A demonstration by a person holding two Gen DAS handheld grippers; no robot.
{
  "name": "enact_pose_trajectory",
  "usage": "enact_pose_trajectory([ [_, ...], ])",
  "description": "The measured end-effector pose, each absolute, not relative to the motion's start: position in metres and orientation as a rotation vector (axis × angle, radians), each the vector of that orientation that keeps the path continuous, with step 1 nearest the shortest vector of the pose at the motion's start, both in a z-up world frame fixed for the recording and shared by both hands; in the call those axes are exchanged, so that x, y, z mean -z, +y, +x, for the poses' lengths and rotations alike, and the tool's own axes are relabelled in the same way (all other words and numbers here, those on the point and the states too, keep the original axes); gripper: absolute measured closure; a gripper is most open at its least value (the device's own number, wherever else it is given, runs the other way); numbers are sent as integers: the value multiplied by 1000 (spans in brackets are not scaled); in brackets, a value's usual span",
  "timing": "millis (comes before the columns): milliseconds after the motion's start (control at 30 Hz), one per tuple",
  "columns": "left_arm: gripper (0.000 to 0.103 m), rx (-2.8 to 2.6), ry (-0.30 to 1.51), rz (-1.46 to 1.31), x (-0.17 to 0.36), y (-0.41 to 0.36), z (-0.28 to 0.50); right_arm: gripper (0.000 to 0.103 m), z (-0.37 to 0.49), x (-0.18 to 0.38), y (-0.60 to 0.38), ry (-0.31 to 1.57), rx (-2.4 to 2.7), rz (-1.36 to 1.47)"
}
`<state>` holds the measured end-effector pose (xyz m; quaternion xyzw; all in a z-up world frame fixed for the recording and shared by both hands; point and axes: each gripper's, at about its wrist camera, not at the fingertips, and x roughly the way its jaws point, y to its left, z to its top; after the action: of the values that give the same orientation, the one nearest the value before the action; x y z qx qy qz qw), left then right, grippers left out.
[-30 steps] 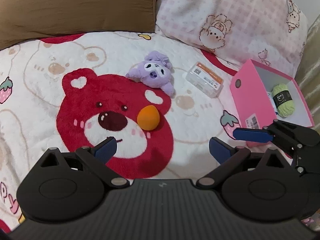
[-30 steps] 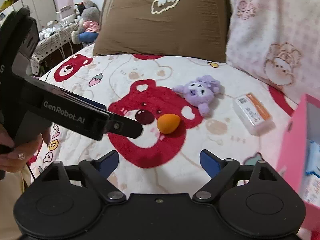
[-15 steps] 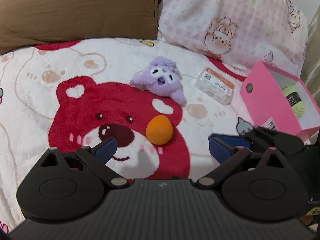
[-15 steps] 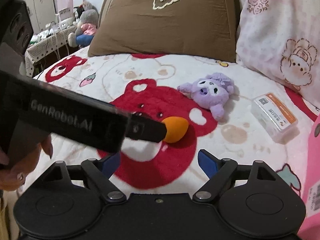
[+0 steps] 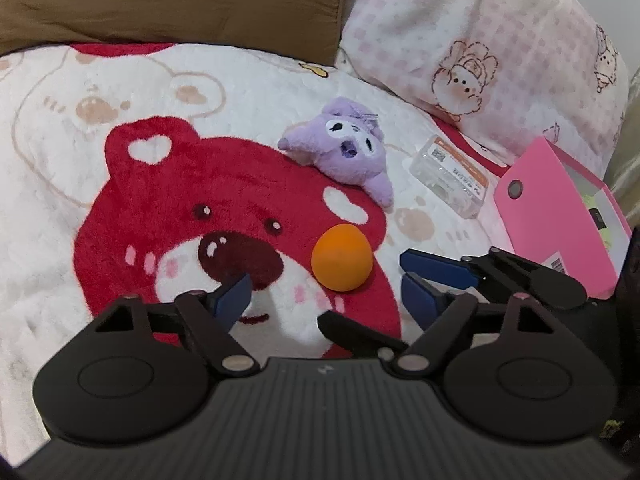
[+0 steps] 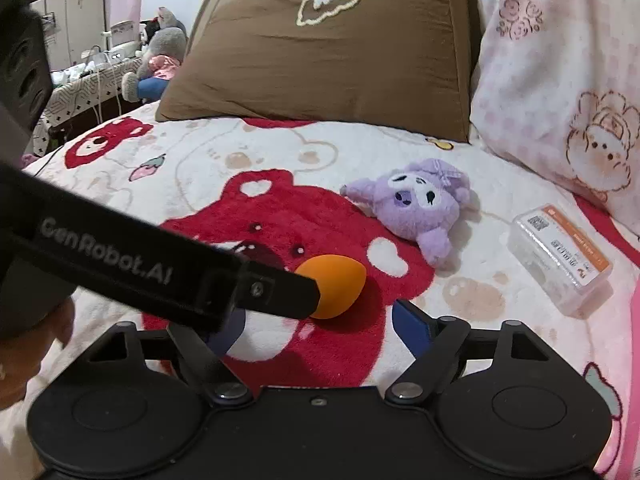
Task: Organize objects
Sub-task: 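Close the left gripper on the orange makeup sponge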
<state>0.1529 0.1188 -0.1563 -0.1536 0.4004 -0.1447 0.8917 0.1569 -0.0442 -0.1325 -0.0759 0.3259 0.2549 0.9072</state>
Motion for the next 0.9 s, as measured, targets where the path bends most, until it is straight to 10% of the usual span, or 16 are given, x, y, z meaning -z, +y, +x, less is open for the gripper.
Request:
enact_pose_trajectory([
  [900, 65, 296, 795, -376, 169, 111, 170, 56, 185, 150, -30, 719, -496, -138],
])
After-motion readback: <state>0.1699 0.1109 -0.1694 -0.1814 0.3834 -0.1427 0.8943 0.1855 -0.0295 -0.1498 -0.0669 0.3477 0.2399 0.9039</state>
